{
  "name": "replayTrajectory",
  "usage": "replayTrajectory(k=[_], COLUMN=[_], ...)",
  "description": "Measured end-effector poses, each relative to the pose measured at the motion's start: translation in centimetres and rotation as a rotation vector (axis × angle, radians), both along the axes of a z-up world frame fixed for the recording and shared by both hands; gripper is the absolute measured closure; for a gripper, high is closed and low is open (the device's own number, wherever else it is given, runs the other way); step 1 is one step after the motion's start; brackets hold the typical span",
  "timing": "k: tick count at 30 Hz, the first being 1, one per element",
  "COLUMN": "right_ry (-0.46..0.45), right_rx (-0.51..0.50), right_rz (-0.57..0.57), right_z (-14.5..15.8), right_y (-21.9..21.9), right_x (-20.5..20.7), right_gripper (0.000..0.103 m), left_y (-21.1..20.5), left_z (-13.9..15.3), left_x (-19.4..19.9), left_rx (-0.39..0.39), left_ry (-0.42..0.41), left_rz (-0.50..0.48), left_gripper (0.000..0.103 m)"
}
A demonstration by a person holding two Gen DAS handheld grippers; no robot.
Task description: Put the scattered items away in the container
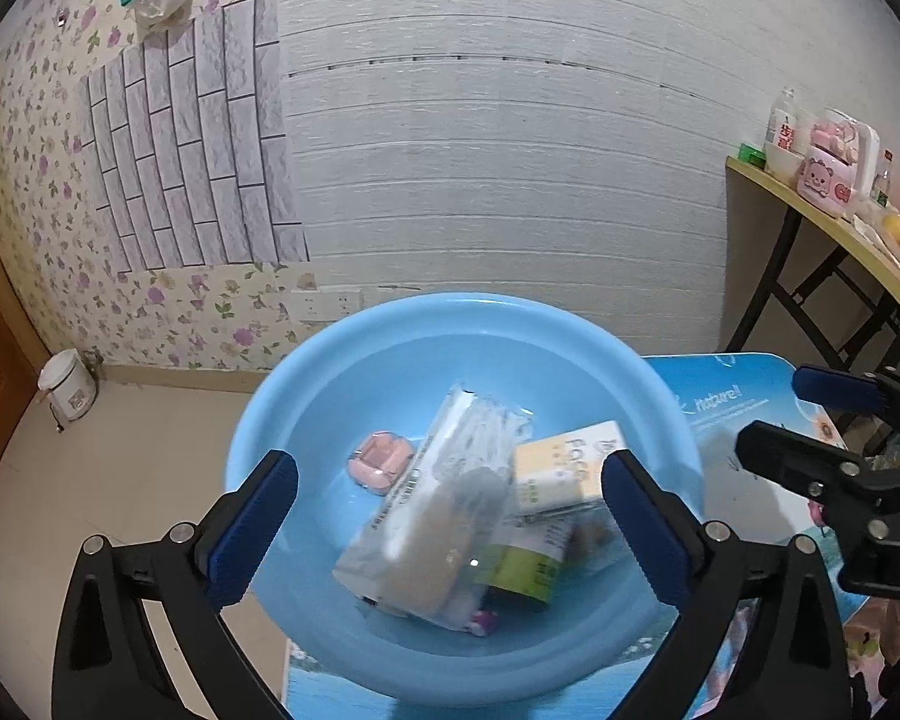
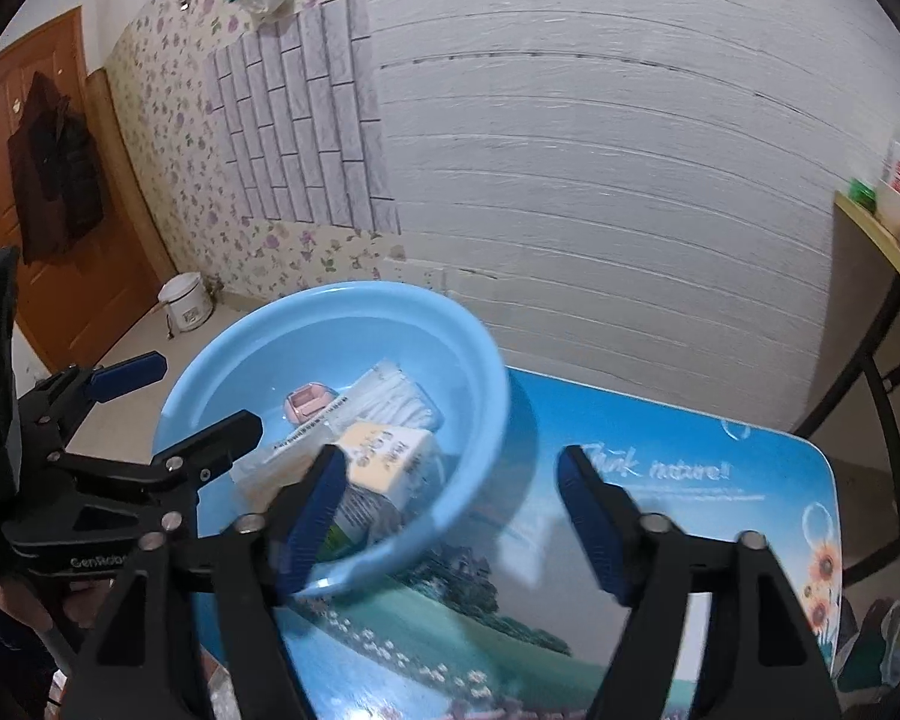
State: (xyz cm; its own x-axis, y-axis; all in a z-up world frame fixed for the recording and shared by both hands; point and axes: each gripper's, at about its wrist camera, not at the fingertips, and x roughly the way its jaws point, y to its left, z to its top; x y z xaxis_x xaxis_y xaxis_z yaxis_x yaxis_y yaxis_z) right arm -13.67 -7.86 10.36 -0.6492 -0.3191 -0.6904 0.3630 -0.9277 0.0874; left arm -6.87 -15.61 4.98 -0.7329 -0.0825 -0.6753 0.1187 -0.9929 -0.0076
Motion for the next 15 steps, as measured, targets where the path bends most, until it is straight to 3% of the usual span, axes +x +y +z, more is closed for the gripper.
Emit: replayTrajectory(k=[15], right_ry=[-0.018], right_rx=[-0.073], right_rz=[-0.192], right_z=[0.3], right_y=[10.1], right_x=[3.1], right_gripper=[0.025], left_y=[7.7], left_z=[0.6], left_x=[0.0], left_rx=[0.012], left_ry=[-0.011], left_rz=[-0.093], left_gripper=[0.000])
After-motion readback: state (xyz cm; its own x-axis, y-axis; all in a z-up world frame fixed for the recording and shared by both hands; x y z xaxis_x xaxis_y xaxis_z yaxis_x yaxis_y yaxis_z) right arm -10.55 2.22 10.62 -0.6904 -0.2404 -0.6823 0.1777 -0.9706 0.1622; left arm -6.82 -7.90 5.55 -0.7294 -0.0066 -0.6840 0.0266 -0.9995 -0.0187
